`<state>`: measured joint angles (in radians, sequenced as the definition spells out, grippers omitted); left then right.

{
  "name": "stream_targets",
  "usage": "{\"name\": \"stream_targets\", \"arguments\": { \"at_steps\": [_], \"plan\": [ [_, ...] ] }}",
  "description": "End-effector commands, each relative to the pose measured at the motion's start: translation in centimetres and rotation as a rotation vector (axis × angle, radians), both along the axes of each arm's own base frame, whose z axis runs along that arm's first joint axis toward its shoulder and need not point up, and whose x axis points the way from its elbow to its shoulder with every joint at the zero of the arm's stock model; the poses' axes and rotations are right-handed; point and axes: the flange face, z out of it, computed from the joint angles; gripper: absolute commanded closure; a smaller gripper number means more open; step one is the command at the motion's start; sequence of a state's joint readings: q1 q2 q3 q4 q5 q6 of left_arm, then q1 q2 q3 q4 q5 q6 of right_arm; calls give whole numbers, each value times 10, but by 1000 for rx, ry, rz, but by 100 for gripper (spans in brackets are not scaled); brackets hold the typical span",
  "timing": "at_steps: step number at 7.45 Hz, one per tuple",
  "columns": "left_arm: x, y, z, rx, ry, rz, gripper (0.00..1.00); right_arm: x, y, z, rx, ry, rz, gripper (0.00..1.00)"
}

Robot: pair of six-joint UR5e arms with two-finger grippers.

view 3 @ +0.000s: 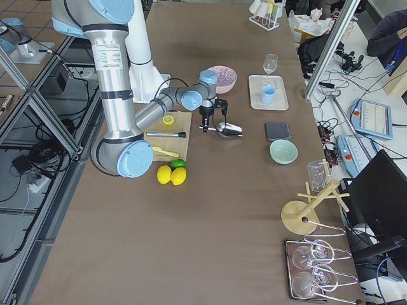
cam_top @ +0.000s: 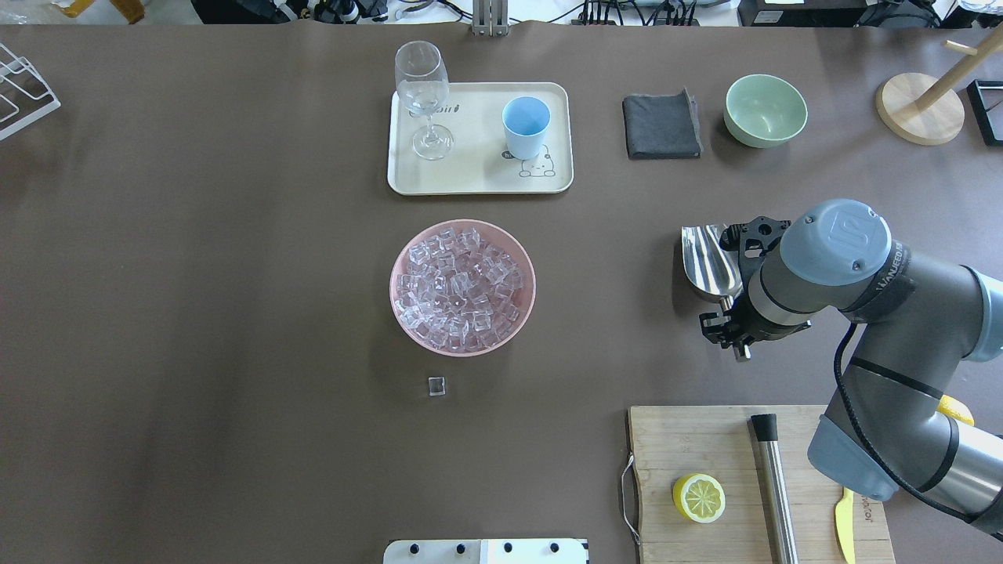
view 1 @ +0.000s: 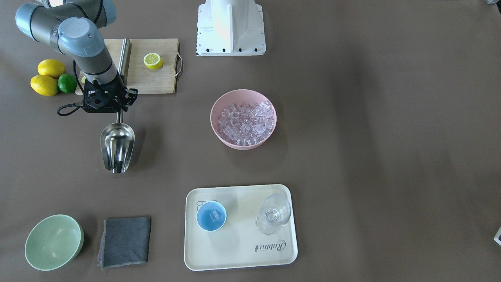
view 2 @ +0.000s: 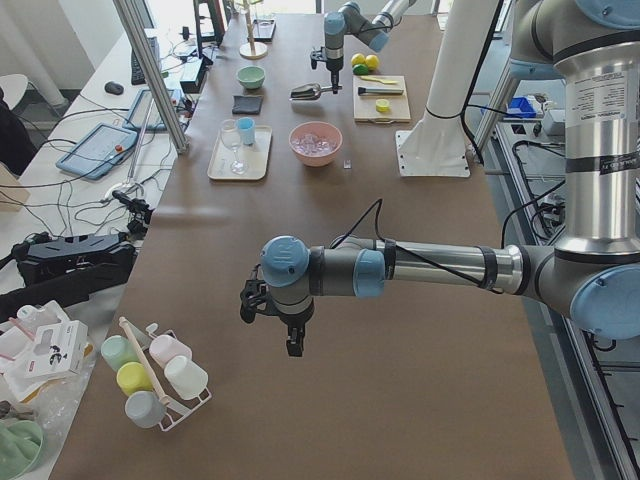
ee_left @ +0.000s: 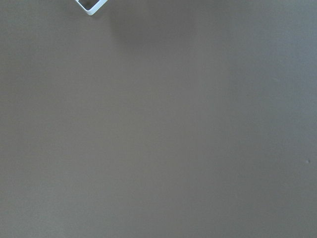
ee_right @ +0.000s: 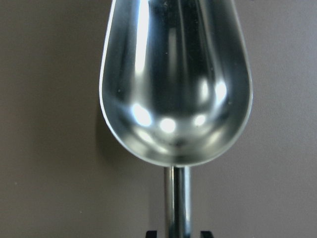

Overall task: Put ice in cup with scoop
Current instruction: 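Lower the scoop onto the table and open the right gripper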

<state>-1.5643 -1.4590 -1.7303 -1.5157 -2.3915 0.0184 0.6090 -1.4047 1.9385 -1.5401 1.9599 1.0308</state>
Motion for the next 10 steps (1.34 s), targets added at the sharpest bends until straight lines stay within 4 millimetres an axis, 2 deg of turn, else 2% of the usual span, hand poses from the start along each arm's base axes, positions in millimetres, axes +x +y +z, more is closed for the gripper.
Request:
{"name": "stream_targets", "arguments": {
  "at_steps": [1, 3, 4, 6, 7, 8, 9, 10],
  "plan": [
    [0, 1, 2, -3, 0, 0, 3, -2, 0, -2, 7, -11, -1, 0],
    [0, 2, 2, -5, 0, 0, 3, -1, 0, -10, 12, -29, -4, 0],
    [-1, 2, 3, -6, 0, -2, 3, 6, -5, -12, 11, -34, 8, 0],
    [-1, 2, 3, -6, 0, -2, 3, 37, -23, -12, -23, -61, 26, 0],
    [-1, 3, 3, -6, 1, -3, 3, 64, -34, 0, -32, -67, 17, 0],
    [-2, 4, 5, -12, 3, -5, 3, 104, -37, 21, -25, -56, 10, 0],
    [-2, 4, 6, -14, 3, -5, 3, 149, -32, 47, -15, -25, 13, 0],
    [-3, 4, 6, -14, 3, -7, 3, 192, -33, 81, -16, 21, 19, 0]
  ]
}}
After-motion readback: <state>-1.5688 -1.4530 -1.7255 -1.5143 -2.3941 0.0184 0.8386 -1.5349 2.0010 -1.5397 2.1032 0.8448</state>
